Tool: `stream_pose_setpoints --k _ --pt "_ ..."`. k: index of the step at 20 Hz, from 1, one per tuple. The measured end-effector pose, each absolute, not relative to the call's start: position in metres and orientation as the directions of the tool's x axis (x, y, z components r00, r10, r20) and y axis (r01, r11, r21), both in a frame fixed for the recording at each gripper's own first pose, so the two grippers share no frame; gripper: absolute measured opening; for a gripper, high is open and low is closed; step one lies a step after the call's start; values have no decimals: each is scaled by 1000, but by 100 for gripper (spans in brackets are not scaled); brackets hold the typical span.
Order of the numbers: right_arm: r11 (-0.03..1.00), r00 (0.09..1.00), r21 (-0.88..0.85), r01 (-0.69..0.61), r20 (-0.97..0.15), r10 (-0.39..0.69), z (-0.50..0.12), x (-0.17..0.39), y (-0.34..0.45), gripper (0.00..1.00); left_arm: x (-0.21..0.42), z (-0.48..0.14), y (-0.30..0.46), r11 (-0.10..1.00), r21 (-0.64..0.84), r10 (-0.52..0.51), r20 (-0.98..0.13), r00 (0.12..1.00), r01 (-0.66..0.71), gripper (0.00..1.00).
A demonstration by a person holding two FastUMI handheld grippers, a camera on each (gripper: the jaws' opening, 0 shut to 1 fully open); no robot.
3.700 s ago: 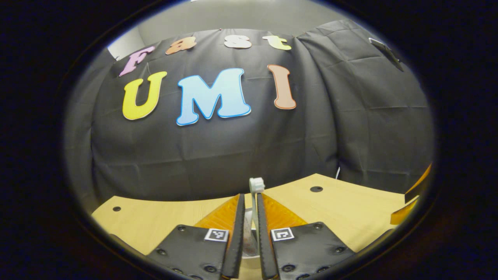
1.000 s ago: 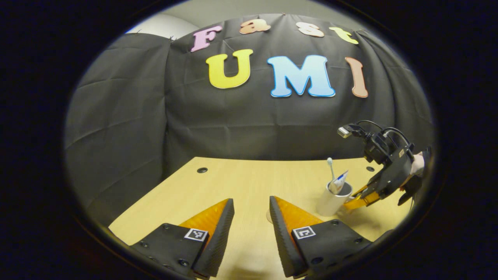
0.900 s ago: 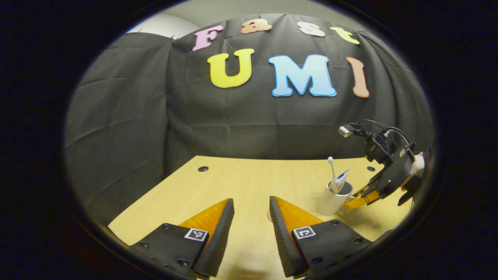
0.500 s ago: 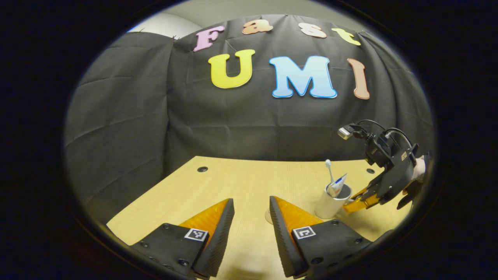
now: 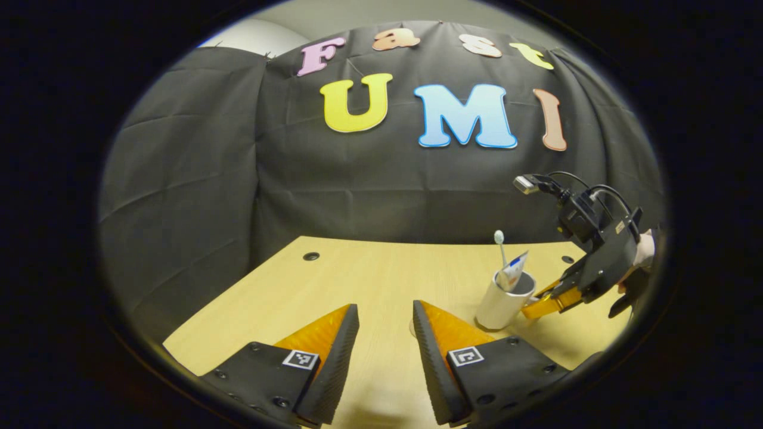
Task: Put the toothbrush and toothpaste on the desktop into the cup, then pick up the cup and place it on the coaster on the desktop.
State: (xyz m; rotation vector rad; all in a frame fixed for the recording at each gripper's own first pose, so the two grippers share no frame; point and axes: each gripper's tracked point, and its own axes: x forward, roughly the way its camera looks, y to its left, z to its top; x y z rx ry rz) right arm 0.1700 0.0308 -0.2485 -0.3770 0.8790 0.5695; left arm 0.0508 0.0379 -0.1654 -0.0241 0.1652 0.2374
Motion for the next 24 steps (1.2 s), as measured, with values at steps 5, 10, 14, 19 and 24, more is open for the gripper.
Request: stream_pose_setpoints --k 5,10,14,19,24 --pt "771 491 -73 -633 -807 327 -254 167 63 8 42 -175 51 971 4 237 -182 954 -241 63" --pt "755 484 -72 -652 -805 342 -250 167 84 8 31 -184 61 971 7 234 -199 952 -237 63" --pt "750 484 -74 -658 -804 346 -252 166 81 8 27 -192 69 974 10 224 -216 950 -227 63" --pt "749 486 -79 -658 -804 341 -251 166 81 8 23 -195 81 974 9 223 -228 948 -227 63" --pt "755 490 -89 -650 -809 326 -252 165 79 8 19 -198 97 970 2 236 -235 943 -243 63"
